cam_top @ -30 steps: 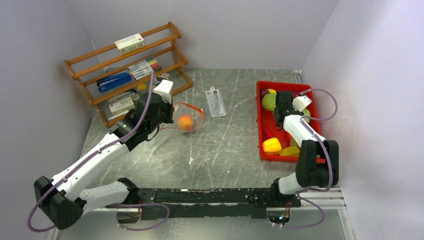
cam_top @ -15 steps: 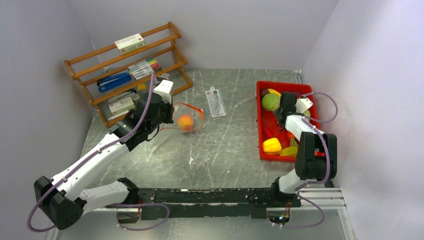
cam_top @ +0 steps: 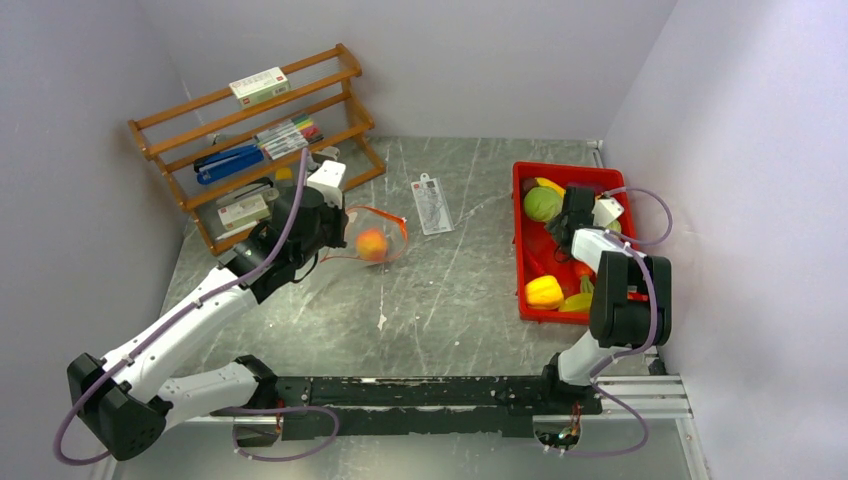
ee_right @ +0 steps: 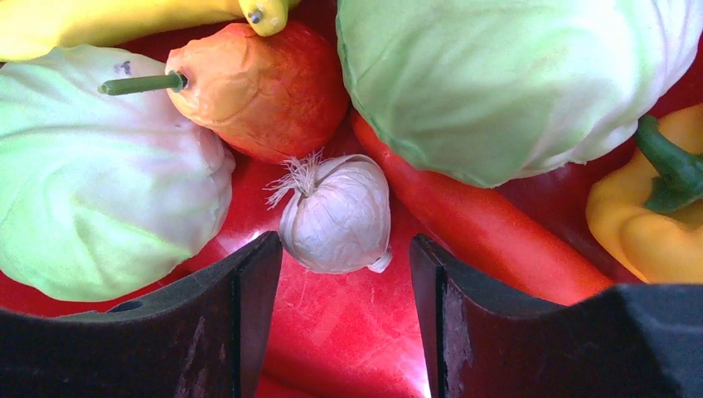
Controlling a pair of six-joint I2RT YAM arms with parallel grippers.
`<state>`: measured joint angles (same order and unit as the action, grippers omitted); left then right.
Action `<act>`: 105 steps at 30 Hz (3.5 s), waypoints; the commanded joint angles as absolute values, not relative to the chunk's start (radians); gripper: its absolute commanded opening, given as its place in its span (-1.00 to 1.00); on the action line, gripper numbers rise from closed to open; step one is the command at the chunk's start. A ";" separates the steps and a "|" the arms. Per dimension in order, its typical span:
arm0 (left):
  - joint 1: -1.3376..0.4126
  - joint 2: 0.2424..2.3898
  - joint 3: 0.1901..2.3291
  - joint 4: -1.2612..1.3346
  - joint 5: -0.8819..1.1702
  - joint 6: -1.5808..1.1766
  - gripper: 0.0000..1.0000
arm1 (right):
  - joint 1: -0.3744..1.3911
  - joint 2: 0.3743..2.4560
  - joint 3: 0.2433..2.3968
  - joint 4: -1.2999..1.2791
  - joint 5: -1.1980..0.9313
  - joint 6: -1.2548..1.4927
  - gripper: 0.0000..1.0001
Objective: Place the food in the zip-top bag and seal the zipper
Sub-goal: Pick up the fake vegetable from the bin, then place the fake vegetable in the zipper food storage bag.
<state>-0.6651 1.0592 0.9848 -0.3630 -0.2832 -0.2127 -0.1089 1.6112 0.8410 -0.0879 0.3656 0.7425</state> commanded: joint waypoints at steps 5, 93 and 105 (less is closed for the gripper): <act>-0.672 1.022 0.974 -0.347 -0.272 -0.203 -0.86 | -0.124 1.653 0.856 -0.043 0.322 0.694 0.21; -0.658 1.047 0.913 -0.141 -0.288 -0.309 -0.86 | 0.785 1.310 1.054 0.091 -0.087 0.768 -0.11; -0.657 1.041 0.914 -0.144 -0.274 -0.321 -0.86 | 0.896 1.478 1.208 -0.029 -0.014 0.715 -0.07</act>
<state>-0.6624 1.0573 0.9165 -0.1658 -0.2989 -0.3031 0.8722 1.4353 1.1366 0.0296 -0.0528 0.7437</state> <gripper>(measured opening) 0.071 0.459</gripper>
